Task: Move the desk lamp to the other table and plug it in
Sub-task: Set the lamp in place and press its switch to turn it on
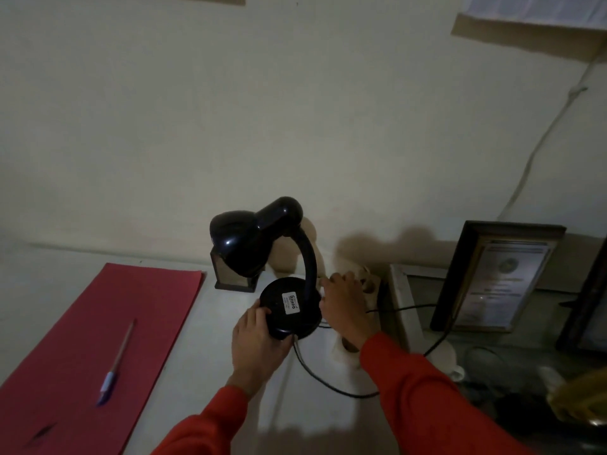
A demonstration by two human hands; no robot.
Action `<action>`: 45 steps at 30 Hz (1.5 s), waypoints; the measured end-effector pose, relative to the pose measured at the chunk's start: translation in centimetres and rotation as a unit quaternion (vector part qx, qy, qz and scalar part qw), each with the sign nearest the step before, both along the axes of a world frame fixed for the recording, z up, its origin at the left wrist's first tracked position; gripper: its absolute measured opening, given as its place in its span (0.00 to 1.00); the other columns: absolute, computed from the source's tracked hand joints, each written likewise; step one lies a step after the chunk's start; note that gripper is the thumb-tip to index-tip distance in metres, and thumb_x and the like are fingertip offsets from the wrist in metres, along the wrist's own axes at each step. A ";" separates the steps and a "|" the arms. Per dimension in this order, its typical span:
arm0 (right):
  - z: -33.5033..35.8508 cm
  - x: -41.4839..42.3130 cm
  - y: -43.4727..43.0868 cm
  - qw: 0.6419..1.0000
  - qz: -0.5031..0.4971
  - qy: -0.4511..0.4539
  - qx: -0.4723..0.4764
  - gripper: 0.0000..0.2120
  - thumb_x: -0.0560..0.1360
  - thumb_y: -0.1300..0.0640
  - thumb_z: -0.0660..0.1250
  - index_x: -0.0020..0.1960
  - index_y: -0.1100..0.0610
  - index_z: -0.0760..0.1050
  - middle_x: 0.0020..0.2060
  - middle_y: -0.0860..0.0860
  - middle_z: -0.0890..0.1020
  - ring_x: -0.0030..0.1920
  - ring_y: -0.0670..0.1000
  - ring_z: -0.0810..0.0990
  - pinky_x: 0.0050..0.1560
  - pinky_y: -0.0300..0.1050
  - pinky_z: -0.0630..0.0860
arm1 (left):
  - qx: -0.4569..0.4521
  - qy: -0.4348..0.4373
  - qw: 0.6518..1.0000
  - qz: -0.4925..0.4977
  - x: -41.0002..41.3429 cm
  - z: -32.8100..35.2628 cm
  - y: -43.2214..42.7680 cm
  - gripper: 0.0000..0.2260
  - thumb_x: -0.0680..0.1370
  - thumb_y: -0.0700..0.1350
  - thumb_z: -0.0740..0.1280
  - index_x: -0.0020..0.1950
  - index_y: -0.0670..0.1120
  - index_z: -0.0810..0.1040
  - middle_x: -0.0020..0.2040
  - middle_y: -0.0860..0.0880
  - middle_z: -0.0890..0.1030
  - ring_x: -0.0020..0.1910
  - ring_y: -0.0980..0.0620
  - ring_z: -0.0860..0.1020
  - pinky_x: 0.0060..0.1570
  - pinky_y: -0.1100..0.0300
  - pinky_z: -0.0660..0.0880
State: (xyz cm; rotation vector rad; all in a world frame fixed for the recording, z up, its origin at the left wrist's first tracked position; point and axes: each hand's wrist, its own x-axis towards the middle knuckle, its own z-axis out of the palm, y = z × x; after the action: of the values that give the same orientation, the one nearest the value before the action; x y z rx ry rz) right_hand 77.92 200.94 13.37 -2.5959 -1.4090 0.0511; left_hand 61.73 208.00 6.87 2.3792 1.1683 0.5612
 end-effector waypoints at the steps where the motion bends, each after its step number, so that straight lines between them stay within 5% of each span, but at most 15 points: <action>1: -0.1 -0.1 0.3 1.000 0.002 0.024 0.009 0.12 0.73 0.58 0.63 0.56 0.59 0.74 0.53 0.56 0.79 0.55 0.59 0.73 0.55 0.53 0.72 | 0.011 0.007 1.000 0.009 0.2 0.0 -0.1 0.31 0.65 0.61 0.70 0.62 0.46 0.70 0.67 0.45 0.73 0.63 0.45 0.72 0.63 0.51 0.71; 6: -0.8 -0.7 1.7 0.974 -0.042 0.197 0.107 0.14 0.75 0.55 0.66 0.57 0.61 0.74 0.51 0.58 0.82 0.53 0.57 0.80 0.52 0.53 0.79 | 0.033 0.038 0.998 0.029 1.5 0.0 -0.1 0.37 0.65 0.67 0.66 0.67 0.46 0.67 0.62 0.45 0.74 0.59 0.45 0.72 0.59 0.51 0.72; 11: -1.4 0.3 3.4 0.960 -0.075 0.230 0.140 0.08 0.77 0.59 0.65 0.52 0.62 0.75 0.47 0.60 0.81 0.48 0.58 0.80 0.43 0.45 0.74 | 0.006 0.033 0.999 -0.005 1.3 -0.7 1.1 0.39 0.67 0.68 0.63 0.71 0.46 0.64 0.68 0.44 0.68 0.66 0.46 0.67 0.65 0.52 0.68; 16: -1.3 1.1 4.9 0.957 -0.060 0.241 0.148 0.09 0.76 0.62 0.65 0.56 0.63 0.77 0.50 0.62 0.82 0.51 0.59 0.81 0.50 0.48 0.78 | 0.008 0.036 0.999 -0.016 1.5 -0.9 1.9 0.39 0.70 0.67 0.62 0.72 0.44 0.61 0.76 0.43 0.61 0.73 0.45 0.61 0.71 0.51 0.62; 21: -1.2 1.6 6.0 0.957 -0.059 0.242 0.148 0.09 0.76 0.63 0.66 0.55 0.63 0.78 0.50 0.62 0.83 0.51 0.58 0.81 0.46 0.40 0.71 | -0.007 0.047 0.999 0.014 2.4 -0.7 2.3 0.39 0.67 0.66 0.66 0.71 0.46 0.63 0.75 0.45 0.63 0.72 0.46 0.63 0.71 0.50 0.64; 29: -0.9 0.3 4.9 0.952 -0.075 0.254 0.151 0.12 0.75 0.63 0.66 0.57 0.64 0.73 0.54 0.62 0.79 0.55 0.59 0.79 0.49 0.42 0.73 | -0.015 0.045 0.999 0.003 2.0 -1.2 2.2 0.38 0.68 0.63 0.67 0.72 0.48 0.60 0.76 0.46 0.61 0.69 0.47 0.67 0.68 0.52 0.66; 31: -0.8 -1.7 3.9 0.957 -0.080 0.221 0.168 0.21 0.73 0.62 0.67 0.64 0.63 0.69 0.59 0.59 0.74 0.59 0.58 0.76 0.54 0.44 0.75 | -0.008 0.050 0.999 -0.015 1.7 -1.2 2.3 0.37 0.70 0.61 0.67 0.74 0.48 0.57 0.77 0.46 0.59 0.70 0.47 0.66 0.68 0.53 0.65; 33: -1.3 -4.1 2.7 0.985 -0.059 0.085 0.138 0.30 0.71 0.56 0.69 0.69 0.61 0.65 0.62 0.58 0.72 0.60 0.58 0.73 0.59 0.48 0.74 | -0.006 0.050 0.998 -0.037 1.2 -1.3 2.4 0.36 0.72 0.59 0.65 0.75 0.48 0.55 0.78 0.46 0.57 0.71 0.46 0.65 0.69 0.52 0.66; 36: -2.2 -6.9 1.6 0.997 0.002 -0.030 0.075 0.33 0.69 0.50 0.68 0.70 0.61 0.66 0.63 0.58 0.74 0.62 0.60 0.72 0.64 0.53 0.71 | 0.006 0.048 0.996 -0.075 0.5 -1.5 2.2 0.33 0.76 0.56 0.61 0.76 0.46 0.51 0.78 0.44 0.53 0.73 0.46 0.63 0.71 0.54 0.63; 41: -4.0 -6.3 1.8 0.989 0.132 0.058 -0.028 0.34 0.75 0.54 0.61 0.76 0.61 0.52 0.77 0.57 0.53 0.77 0.56 0.50 0.77 0.52 0.53 | 0.021 0.059 0.993 -0.104 -0.6 -2.0 1.7 0.32 0.78 0.53 0.59 0.76 0.45 0.47 0.78 0.43 0.49 0.77 0.47 0.55 0.74 0.53 0.57; 45: -4.4 -5.4 2.1 0.983 0.159 0.033 -0.084 0.37 0.75 0.49 0.62 0.77 0.61 0.49 0.78 0.54 0.49 0.77 0.57 0.50 0.74 0.56 0.56 | 0.025 0.085 0.991 -0.099 -1.9 -2.8 1.4 0.31 0.79 0.55 0.55 0.76 0.46 0.45 0.79 0.45 0.48 0.78 0.47 0.50 0.76 0.54 0.49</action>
State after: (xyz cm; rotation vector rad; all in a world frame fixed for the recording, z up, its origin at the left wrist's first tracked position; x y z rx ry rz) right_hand 72.56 202.99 8.98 -2.4394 -1.8537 0.3093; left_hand 59.87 209.37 4.05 2.5902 0.9805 0.3313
